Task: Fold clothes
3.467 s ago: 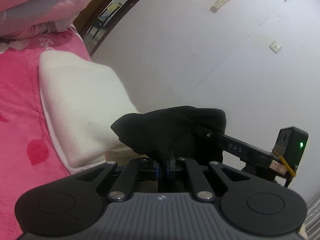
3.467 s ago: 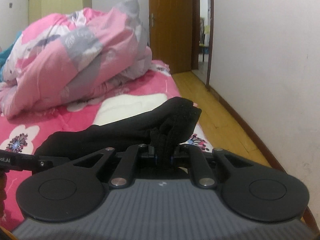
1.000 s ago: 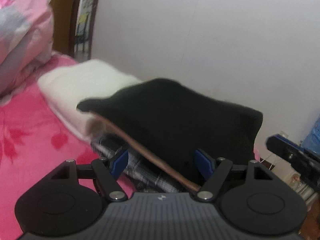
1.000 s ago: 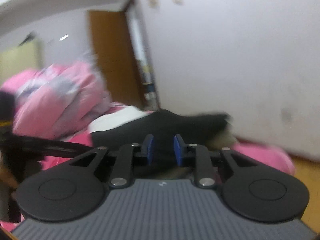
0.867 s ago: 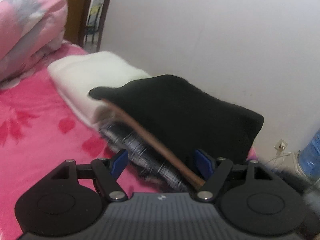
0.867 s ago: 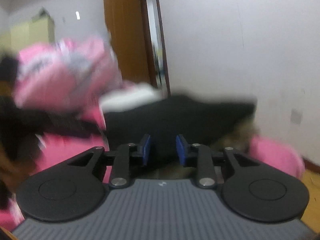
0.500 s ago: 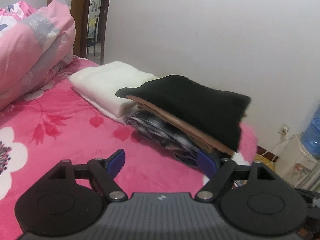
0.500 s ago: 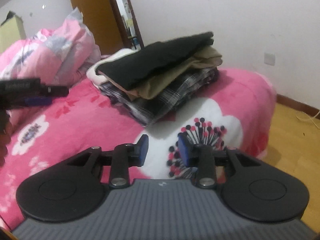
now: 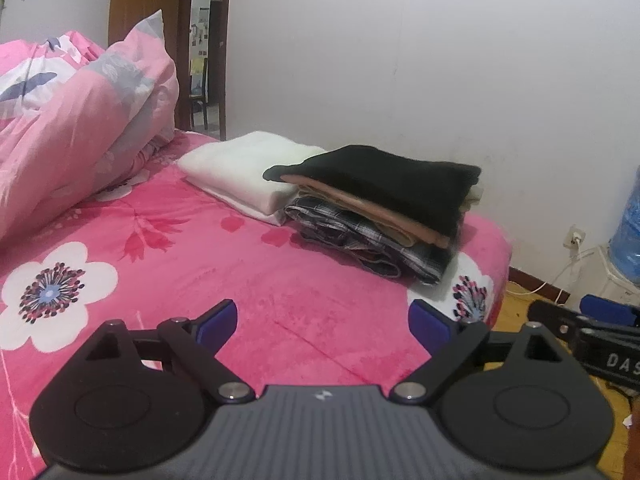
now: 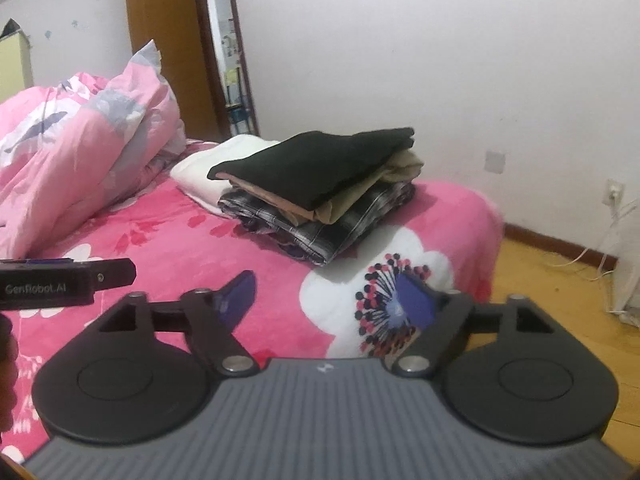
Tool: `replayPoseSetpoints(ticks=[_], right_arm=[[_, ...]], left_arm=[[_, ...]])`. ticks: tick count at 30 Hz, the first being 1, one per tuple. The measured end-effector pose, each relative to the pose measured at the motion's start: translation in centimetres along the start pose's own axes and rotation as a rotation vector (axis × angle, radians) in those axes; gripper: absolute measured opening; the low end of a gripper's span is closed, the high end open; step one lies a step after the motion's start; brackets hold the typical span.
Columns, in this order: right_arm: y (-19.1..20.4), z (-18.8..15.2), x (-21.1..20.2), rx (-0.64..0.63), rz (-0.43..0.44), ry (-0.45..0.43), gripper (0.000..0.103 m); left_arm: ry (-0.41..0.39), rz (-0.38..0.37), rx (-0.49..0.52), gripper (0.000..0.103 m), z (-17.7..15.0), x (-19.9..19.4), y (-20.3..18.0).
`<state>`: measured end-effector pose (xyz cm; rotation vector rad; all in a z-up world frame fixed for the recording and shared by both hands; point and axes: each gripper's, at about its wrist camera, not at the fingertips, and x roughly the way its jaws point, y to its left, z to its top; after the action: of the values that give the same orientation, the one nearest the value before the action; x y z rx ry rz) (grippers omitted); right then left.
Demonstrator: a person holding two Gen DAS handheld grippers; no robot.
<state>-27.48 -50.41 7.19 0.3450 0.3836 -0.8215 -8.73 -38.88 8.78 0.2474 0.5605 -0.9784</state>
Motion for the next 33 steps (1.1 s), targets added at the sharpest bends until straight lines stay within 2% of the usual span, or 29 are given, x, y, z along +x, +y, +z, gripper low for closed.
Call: replayPoseSetpoints(ticks=[5, 10, 21, 28, 33], right_arm=[[1.4, -0.4, -1.4, 0.001, -0.08, 0.01, 0.093], [2.9, -0.3, -2.7, -0.008, -0.133, 0.008, 0.101], [5.7, 0.6, -5.1, -0.071, -0.183, -0.049, 0.102], [6.2, 0.8, -5.7, -0.072, -0.224, -0.05, 0.102], [6.3, 0.9, -6.1, -0.068, -0.251, -0.045, 0.102]], left_arm=[[-0.051, 0.005, 0.017, 0.102, -0.3, -2.6, -0.3], [-0.058, -0.031, -0.008, 0.103, -0.1, -4.4, 0.1], [-0.056, -0.004, -0.053, 0.103, 0.7, -6.5, 0.7], [-0.098, -0.004, -0.023, 0.103, 0.6, -7.7, 0.4], [-0.09, 0.037, -0.012, 0.103, 0.7, -8.0, -0.1]])
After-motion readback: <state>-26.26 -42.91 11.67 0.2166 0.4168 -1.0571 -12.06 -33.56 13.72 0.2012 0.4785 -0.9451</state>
